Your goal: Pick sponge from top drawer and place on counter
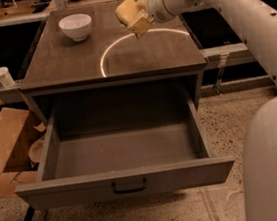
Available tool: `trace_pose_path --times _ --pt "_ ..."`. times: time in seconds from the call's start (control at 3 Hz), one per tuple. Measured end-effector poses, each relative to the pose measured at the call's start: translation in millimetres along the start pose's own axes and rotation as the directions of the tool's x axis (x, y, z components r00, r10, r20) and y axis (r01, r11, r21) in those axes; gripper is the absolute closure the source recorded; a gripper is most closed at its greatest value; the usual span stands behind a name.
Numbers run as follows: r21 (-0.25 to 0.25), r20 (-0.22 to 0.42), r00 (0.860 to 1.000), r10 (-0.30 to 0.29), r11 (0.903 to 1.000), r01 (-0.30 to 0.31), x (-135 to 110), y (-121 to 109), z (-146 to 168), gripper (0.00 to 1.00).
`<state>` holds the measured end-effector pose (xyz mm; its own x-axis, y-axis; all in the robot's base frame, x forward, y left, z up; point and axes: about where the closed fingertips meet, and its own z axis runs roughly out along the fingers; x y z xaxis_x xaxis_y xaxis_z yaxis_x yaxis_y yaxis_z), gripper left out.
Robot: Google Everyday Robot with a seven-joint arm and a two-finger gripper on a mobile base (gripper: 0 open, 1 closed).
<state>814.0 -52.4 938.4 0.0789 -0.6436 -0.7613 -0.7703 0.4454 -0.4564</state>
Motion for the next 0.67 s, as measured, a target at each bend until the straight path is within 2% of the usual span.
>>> trace_pose_path --times 0.67 --pt "-0.035 -0.087 0.990 0.111 0.9928 -0.114 22.6 -11.4 31.8 0.37"
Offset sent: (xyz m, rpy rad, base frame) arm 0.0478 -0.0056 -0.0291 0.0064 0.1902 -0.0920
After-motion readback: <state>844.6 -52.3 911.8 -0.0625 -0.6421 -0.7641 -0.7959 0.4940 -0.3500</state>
